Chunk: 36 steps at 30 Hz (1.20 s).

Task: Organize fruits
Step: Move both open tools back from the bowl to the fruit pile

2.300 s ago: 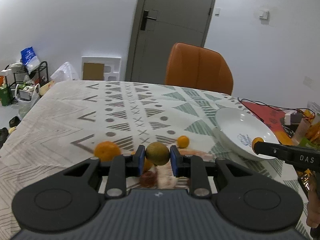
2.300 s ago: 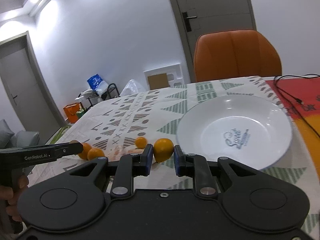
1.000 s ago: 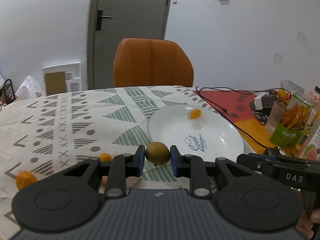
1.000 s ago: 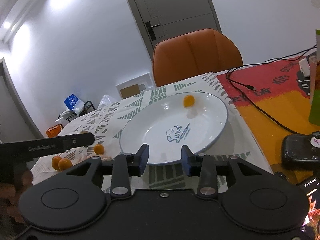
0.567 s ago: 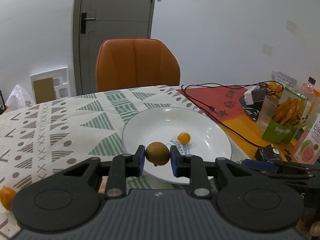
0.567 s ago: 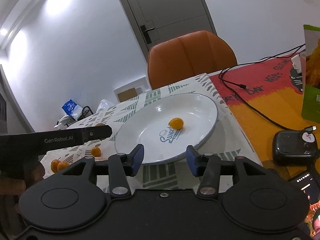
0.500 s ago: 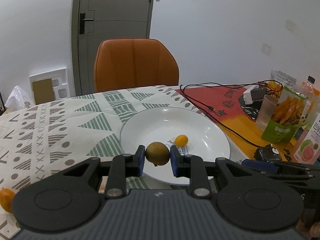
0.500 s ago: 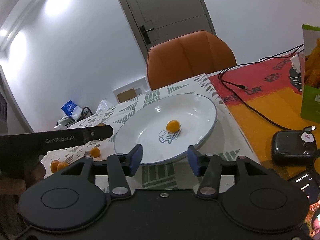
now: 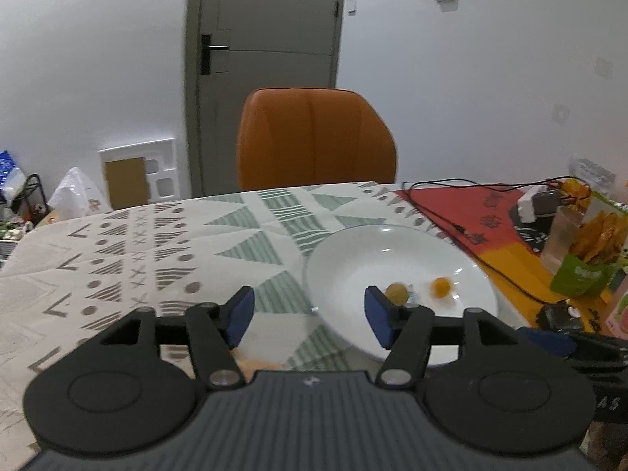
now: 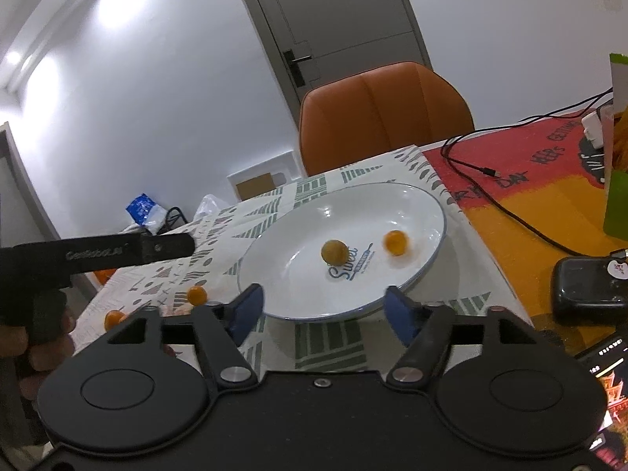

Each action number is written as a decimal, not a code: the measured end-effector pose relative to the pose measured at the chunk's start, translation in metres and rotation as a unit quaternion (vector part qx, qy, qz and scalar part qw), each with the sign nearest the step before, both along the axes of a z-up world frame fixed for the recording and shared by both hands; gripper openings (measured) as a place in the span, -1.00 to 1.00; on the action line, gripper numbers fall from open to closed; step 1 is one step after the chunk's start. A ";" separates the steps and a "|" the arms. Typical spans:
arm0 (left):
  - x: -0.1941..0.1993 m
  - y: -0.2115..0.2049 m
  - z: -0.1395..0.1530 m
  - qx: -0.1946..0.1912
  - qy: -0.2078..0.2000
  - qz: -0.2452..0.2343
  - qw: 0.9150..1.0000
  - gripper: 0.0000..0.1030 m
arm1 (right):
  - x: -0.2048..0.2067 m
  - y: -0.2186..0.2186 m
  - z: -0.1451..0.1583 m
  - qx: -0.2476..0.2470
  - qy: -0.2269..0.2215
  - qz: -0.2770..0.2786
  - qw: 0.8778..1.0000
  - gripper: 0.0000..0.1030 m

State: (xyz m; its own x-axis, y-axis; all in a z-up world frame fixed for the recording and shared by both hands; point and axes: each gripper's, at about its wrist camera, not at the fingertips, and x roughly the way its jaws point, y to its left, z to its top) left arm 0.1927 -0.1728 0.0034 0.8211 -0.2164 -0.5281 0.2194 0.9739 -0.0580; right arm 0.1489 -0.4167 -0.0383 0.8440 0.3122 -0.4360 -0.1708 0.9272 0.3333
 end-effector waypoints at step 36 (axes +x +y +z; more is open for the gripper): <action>-0.044 0.121 -0.008 -0.015 0.015 0.110 0.994 0.50 | -0.005 0.088 0.011 -0.053 -0.001 0.052 0.997 1.00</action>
